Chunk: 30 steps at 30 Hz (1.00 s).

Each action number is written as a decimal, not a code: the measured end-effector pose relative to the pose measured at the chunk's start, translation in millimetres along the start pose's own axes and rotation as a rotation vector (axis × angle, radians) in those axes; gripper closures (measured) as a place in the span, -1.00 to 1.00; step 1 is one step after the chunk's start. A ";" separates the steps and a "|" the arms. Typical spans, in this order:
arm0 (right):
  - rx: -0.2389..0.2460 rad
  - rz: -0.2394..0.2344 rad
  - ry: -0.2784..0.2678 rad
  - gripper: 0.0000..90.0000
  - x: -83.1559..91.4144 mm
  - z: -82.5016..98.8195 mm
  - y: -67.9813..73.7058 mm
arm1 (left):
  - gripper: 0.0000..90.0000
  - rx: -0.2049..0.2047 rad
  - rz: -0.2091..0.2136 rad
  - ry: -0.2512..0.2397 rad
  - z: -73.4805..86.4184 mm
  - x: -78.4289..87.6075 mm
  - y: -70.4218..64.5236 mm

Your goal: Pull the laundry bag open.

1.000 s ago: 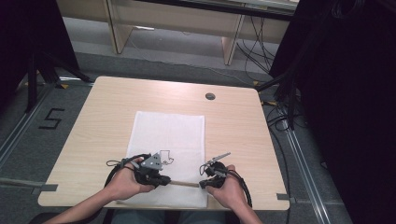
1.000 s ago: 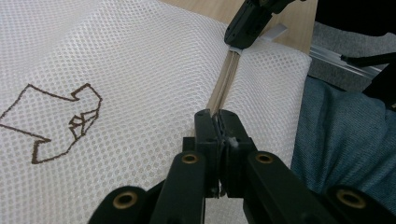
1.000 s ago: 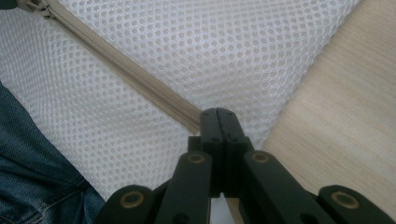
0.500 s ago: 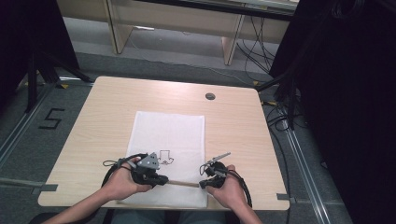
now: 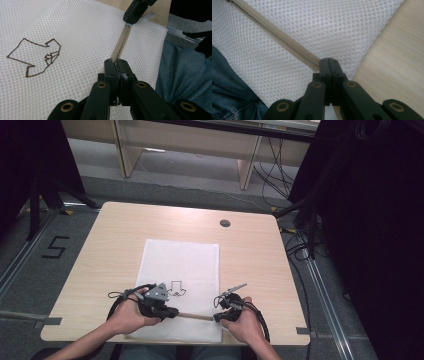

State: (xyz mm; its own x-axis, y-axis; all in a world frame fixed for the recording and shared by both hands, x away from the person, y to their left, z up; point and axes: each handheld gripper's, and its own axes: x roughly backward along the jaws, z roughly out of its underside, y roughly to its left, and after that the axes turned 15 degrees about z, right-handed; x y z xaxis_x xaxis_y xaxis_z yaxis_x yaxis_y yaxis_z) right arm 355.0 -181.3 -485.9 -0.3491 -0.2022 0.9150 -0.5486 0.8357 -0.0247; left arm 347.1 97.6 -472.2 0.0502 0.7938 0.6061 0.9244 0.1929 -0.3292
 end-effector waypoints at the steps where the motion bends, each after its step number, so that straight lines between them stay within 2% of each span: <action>1: 0.000 0.000 0.000 1.00 0.0 0.0 0.0 | 0.94 0.000 0.000 0.000 0.0 0.0 0.0; 2: 0.001 0.001 0.000 1.00 0.0 0.0 0.1 | 0.94 0.001 -0.012 0.008 0.6 1.2 -0.2; 6: 0.001 0.000 0.000 1.00 0.0 0.0 0.0 | 0.94 0.007 -0.002 0.001 0.9 1.0 -0.2; 7: 0.000 0.000 0.000 1.00 0.1 0.0 0.0 | 0.94 0.023 -0.006 -0.002 1.4 1.0 -1.0; 8: 0.001 0.000 0.000 1.00 0.0 0.0 0.0 | 0.94 0.025 -0.007 -0.007 1.5 1.8 -0.7; 9: 0.007 -0.001 -0.003 1.00 -0.3 -0.1 -0.4 | 0.94 0.008 -0.005 -0.001 1.4 2.8 0.7; 11: 0.009 -0.003 -0.004 1.00 -0.4 -0.2 -0.7 | 0.94 0.027 -0.008 -0.009 2.4 2.6 -0.4; 12: -0.001 -0.004 -0.002 1.00 -0.2 -0.1 0.1 | 0.94 0.027 -0.010 -0.010 2.9 3.1 -0.4; 13: 0.008 -0.004 -0.005 1.00 -0.5 -0.3 -0.5 | 0.94 0.015 -0.005 -0.006 2.9 4.0 0.3; 17: 0.001 0.000 0.000 1.00 0.0 0.0 0.0 | 0.94 0.031 -0.014 -0.010 3.7 4.4 -0.9; 18: 0.002 0.000 0.000 1.00 0.0 -0.1 0.0 | 0.94 0.022 -0.017 0.000 3.7 5.2 0.0; 20: 0.001 0.000 0.001 1.00 0.0 -0.1 0.1 | 0.94 0.028 -0.010 -0.011 4.2 5.7 0.6; 21: 0.002 0.001 0.001 1.00 0.1 -0.1 0.1 | 0.94 0.012 -0.015 -0.004 4.2 6.8 1.4; 22: 0.001 0.000 0.000 1.00 0.0 -0.1 0.0 | 0.94 0.038 -0.013 -0.012 5.1 6.6 0.7; 24: 0.001 0.000 0.000 1.00 0.0 -0.1 0.0 | 0.94 0.019 -0.015 -0.006 5.4 8.9 2.3; 25: 0.002 0.001 0.001 1.00 0.1 -0.2 0.1 | 0.94 0.044 -0.022 -0.013 6.2 8.8 0.7; 30: 0.003 0.002 0.002 1.00 0.1 -0.2 0.1 | 0.94 0.029 -0.015 -0.012 7.5 11.0 1.9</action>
State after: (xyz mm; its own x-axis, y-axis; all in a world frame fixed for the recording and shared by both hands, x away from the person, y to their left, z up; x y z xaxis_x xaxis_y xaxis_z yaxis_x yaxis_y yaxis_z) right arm 355.1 -181.1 -485.7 -0.3489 -0.1999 0.9156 -0.5506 0.8343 -0.0276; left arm 346.5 111.0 -471.6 0.0323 0.7975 0.6024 0.9138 0.2207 -0.3411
